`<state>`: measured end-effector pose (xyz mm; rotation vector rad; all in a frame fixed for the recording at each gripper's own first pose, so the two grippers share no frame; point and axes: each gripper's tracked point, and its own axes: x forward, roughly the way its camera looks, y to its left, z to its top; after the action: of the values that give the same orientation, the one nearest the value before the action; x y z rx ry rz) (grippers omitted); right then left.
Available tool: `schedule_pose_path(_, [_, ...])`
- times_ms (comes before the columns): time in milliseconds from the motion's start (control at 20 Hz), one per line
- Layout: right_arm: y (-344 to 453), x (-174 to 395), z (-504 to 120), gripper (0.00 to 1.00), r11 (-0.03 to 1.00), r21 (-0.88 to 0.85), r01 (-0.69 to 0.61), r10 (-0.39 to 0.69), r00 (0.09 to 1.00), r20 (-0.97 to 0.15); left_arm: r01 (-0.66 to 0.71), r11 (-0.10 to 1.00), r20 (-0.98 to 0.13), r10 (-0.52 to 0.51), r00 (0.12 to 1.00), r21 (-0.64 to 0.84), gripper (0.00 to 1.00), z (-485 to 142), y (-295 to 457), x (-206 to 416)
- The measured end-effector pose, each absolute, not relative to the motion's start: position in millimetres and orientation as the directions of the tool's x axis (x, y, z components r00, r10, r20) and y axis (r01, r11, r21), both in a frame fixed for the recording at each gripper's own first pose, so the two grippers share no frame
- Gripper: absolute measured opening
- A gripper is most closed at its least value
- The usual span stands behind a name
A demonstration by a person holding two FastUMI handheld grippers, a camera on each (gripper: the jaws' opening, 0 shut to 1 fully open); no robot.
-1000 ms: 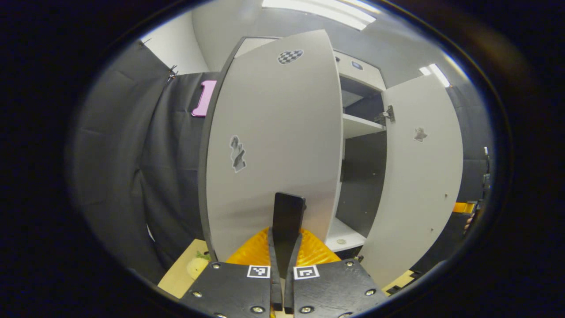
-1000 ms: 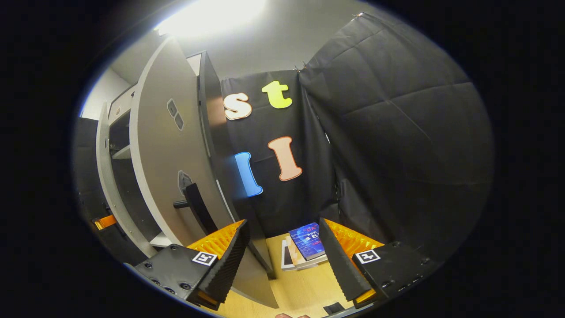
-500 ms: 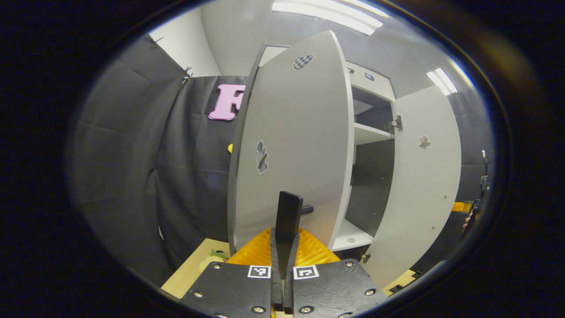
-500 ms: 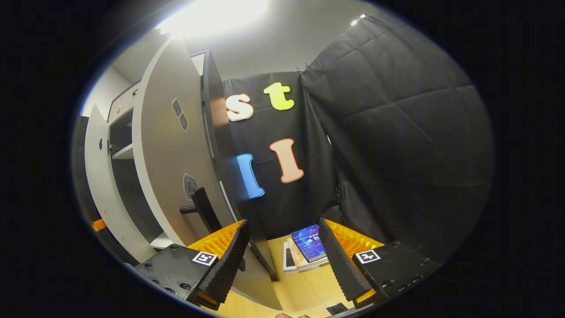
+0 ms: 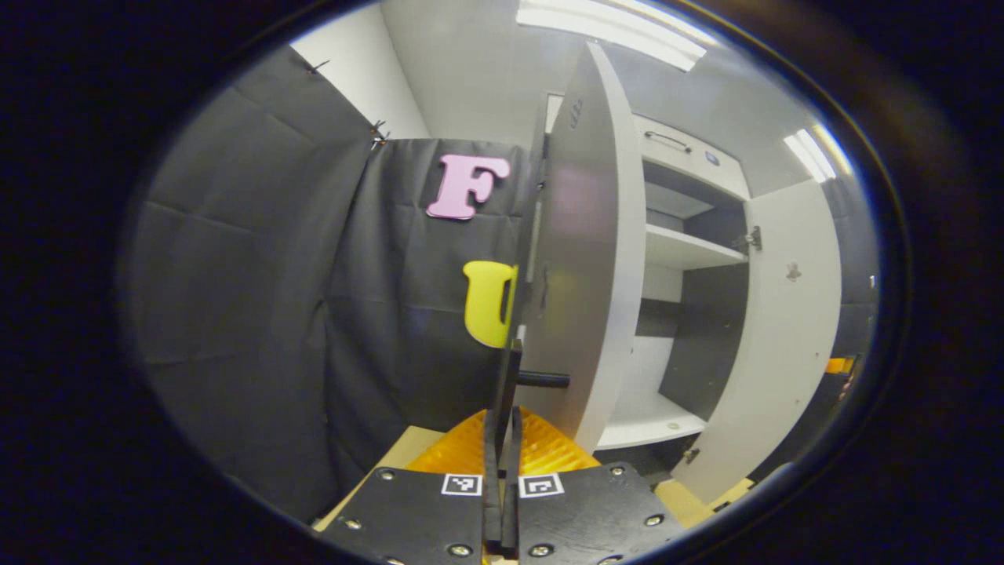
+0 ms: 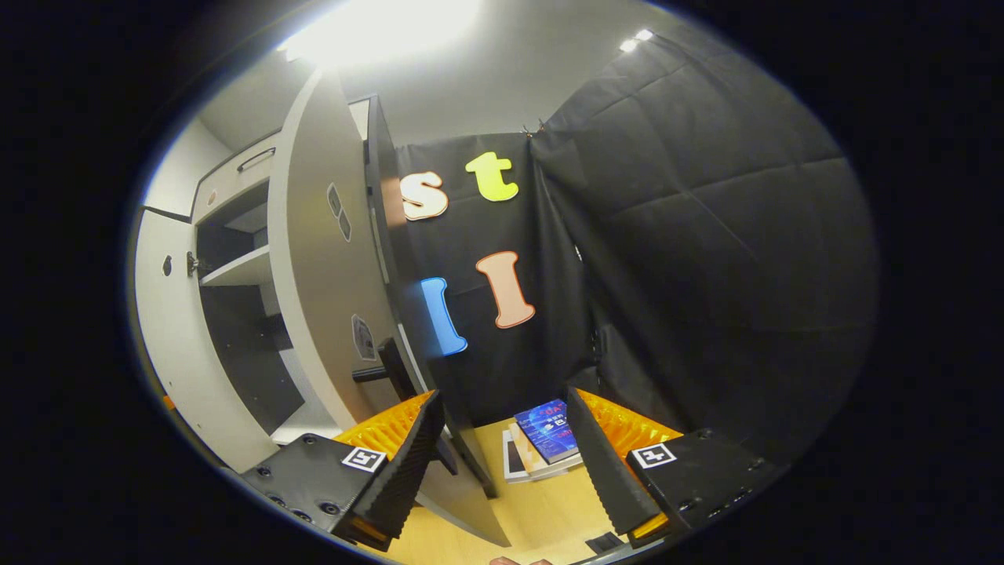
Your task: Open the right door of the double-door shoe cabinet with the right hand, and open the left door with the left hand.
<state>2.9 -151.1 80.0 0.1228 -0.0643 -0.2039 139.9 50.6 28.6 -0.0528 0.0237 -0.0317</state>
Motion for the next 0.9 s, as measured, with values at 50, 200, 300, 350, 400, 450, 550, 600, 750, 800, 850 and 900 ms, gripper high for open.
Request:
schedule_pose_path(50, [-152.1, -2.6, 83.4, 0.98, 0.968, 0.133, 0.215, -0.224, 0.973, 0.054, 0.085, 0.993, -0.023, -0.088, 0.996, -0.081, 0.02, 29.1, 43.5, 140.2])
schedule_pose_path(200, [-152.1, -24.5, 94.0, 0.98, 0.956, 0.126, 0.265, -0.275, 0.959, 0.067, 0.100, 0.994, -0.029, -0.102, 0.994, -0.050, 0.02, 22.0, 40.8, 142.0])
schedule_pose_path(300, [-150.7, -40.6, 101.4, 0.98, 0.951, 0.088, 0.297, -0.305, 0.949, 0.082, 0.091, 0.996, -0.032, -0.091, 0.995, 0.000, 0.02, 21.8, 39.4, 142.2])
schedule_pose_path(350, [-149.6, -47.4, 102.9, 0.98, 0.948, 0.064, 0.311, -0.316, 0.945, 0.086, 0.091, 0.996, -0.023, -0.091, 0.996, 0.021, 0.02, 23.0, 35.0, 140.3])
schedule_pose_path(400, [-147.7, -53.3, 105.3, 0.98, 0.946, 0.046, 0.320, -0.323, 0.942, 0.090, 0.080, 0.996, -0.021, -0.079, 0.997, 0.045, 0.02, 25.9, 33.4, 136.5])
schedule_pose_path(450, [-145.7, -57.7, 107.7, 0.98, 0.946, 0.039, 0.322, -0.325, 0.941, 0.095, 0.053, 0.996, -0.028, -0.051, 0.998, 0.074, 0.02, 27.4, 35.1, 130.2])
schedule_pose_path(550, [-143.5, -52.1, 108.8, 0.97, 0.953, 0.039, 0.301, -0.303, 0.948, 0.098, 0.011, 0.994, -0.031, -0.007, 1.000, 0.111, 0.00, 31.7, 33.7, 119.3])
schedule_pose_path(600, [-141.1, -52.1, 108.5, 0.97, 0.957, 0.038, 0.287, -0.290, 0.952, 0.096, 0.025, 0.993, -0.029, -0.022, 0.999, 0.117, 0.02, 33.2, 25.5, 113.7])
schedule_pose_path(750, [-132.0, -51.8, 101.8, 0.98, 0.971, 0.014, 0.240, -0.240, 0.967, 0.085, -0.022, 0.993, 0.008, 0.021, 1.000, 0.119, 0.01, 43.3, 18.5, 97.8])
schedule_pose_path(800, [-129.9, -51.3, 98.3, 0.98, 0.975, 0.006, 0.221, -0.220, 0.972, 0.079, -0.021, 0.994, 0.022, 0.019, 1.000, 0.106, 0.01, 48.4, 12.1, 90.0])
schedule_pose_path(850, [-127.2, -51.2, 94.0, 0.98, 0.980, 0.003, 0.197, -0.197, 0.978, 0.069, 0.000, 0.996, 0.044, -0.004, 0.999, 0.087, 0.02, 53.6, -2.2, 85.1])
schedule_pose_path(900, [-125.0, -52.0, 88.3, 0.98, 0.984, 0.006, 0.176, -0.176, 0.983, 0.059, 0.009, 0.997, 0.068, -0.014, 0.998, 0.073, 0.02, 61.3, -15.2, 80.2])
